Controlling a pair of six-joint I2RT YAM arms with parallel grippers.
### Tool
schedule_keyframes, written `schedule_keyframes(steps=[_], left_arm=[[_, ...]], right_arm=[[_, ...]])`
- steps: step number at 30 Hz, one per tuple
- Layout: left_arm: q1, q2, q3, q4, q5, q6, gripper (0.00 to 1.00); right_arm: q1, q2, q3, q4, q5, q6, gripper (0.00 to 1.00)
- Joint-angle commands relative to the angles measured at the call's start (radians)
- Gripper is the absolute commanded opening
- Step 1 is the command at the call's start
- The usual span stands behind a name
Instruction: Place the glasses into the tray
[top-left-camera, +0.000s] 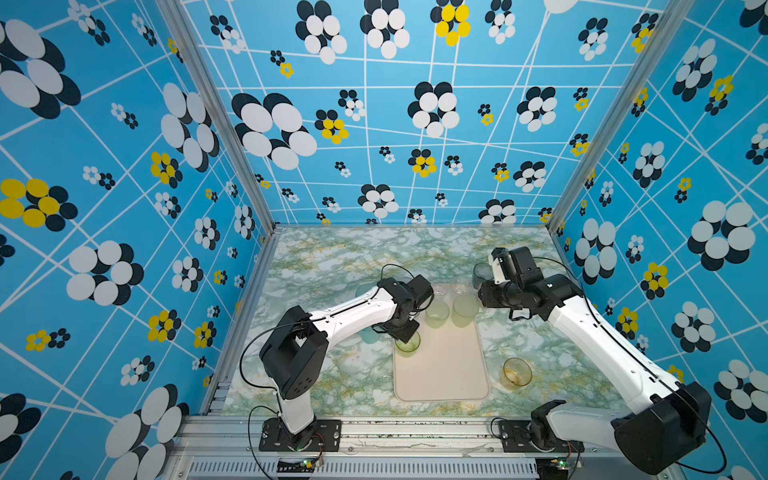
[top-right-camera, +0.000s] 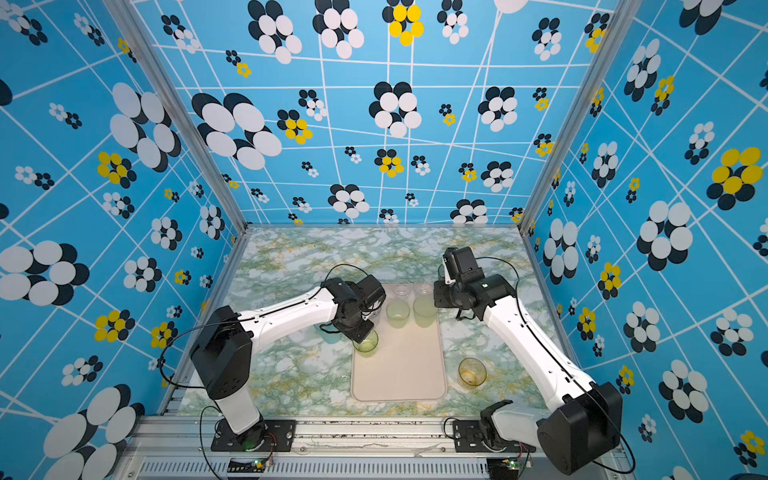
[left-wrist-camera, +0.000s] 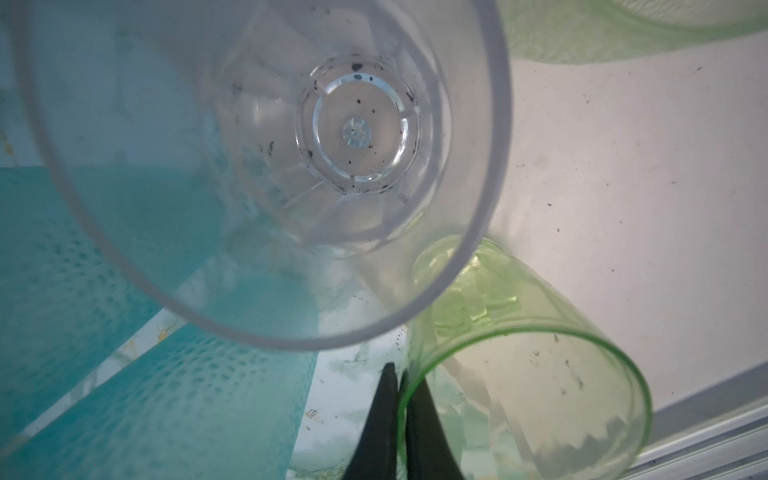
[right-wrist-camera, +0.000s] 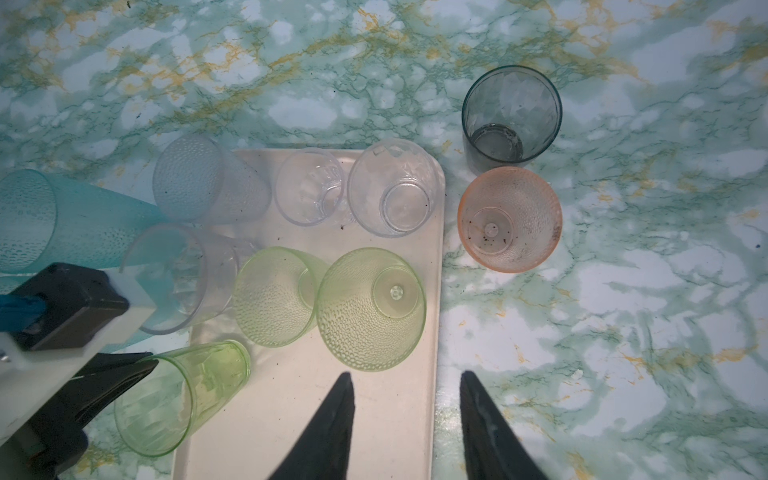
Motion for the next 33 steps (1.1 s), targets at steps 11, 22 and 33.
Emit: schedule_keyframes(steps=[11, 22, 33], left_arm=[[0.01, -0.027, 0.053, -0.009, -0.018, 0.024, 0.27], [-0.082, -0.247, 0.113, 0.128, -0.018, 0.016, 0.24], [-0.297, 0.118, 0.37, 0.288, 0.242, 0.046, 0.23]], right_arm=[[-0.005, 0.034, 0.04, -0.021, 0.01, -0.013, 0.44], [-0.188, -0.032, -0.047, 0.048, -0.053, 0.048, 0.45], [-0.422, -0.067, -0.113, 0.033, -0.07, 0.055, 0.46]])
